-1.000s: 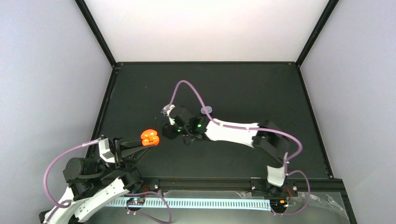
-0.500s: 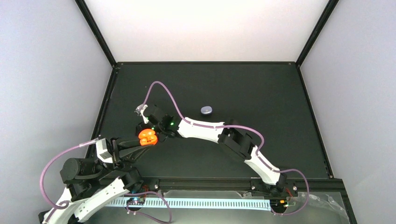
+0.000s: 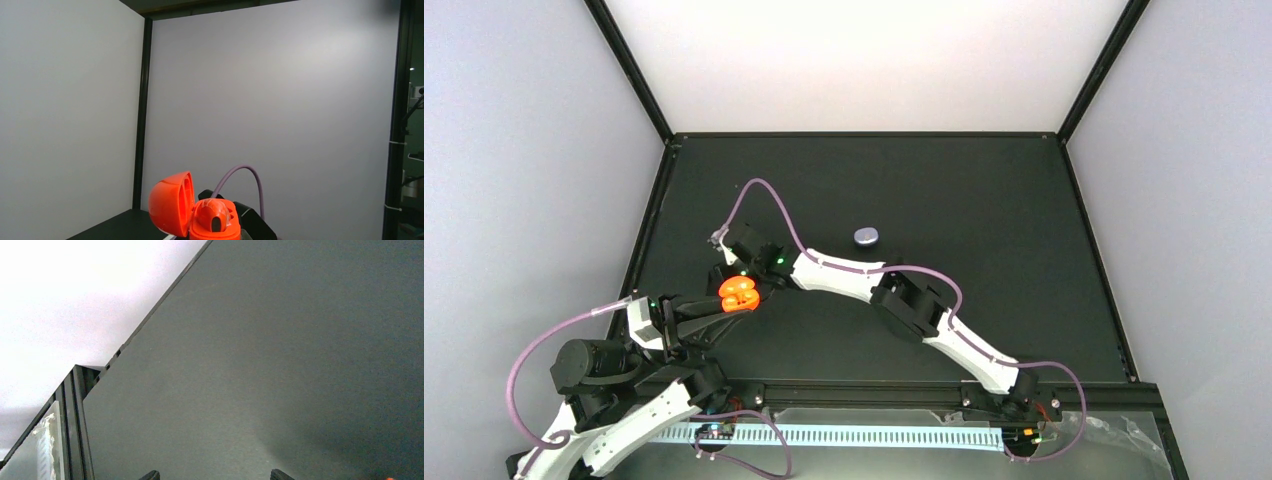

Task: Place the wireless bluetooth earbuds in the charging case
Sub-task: Move the earbud to the center of the board.

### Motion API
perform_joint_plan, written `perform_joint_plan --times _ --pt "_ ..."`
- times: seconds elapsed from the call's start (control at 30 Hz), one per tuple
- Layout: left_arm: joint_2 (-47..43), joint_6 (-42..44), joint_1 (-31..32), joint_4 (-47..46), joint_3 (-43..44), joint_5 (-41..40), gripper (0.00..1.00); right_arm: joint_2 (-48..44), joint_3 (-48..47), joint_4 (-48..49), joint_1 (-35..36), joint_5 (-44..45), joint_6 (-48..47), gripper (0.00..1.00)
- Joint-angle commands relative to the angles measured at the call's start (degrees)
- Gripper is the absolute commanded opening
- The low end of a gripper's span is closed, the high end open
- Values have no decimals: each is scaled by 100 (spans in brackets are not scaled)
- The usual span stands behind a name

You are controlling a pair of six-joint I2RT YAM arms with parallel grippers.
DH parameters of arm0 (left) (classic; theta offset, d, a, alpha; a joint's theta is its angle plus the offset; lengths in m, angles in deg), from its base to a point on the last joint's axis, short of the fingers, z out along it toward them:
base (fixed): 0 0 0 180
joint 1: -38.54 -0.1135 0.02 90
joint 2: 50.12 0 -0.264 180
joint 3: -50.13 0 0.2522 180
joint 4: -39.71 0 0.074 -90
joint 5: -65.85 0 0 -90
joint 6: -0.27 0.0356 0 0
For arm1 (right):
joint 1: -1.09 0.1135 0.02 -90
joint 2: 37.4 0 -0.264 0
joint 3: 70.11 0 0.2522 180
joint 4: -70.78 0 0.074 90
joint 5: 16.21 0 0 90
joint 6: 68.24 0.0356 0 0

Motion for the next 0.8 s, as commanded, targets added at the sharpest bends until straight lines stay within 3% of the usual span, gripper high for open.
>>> perform_joint_plan --times 0.0,0.5,0.77 --pt "85 99 38 50 169 -25 2 161 -274 -283 -165 -172 246 57" --pt "188 151 38 47 98 -50 2 348 -396 -914 -193 100 120 58" --pt "154 186 38 70 105 -78 2 -163 434 -774 -303 569 157 58"
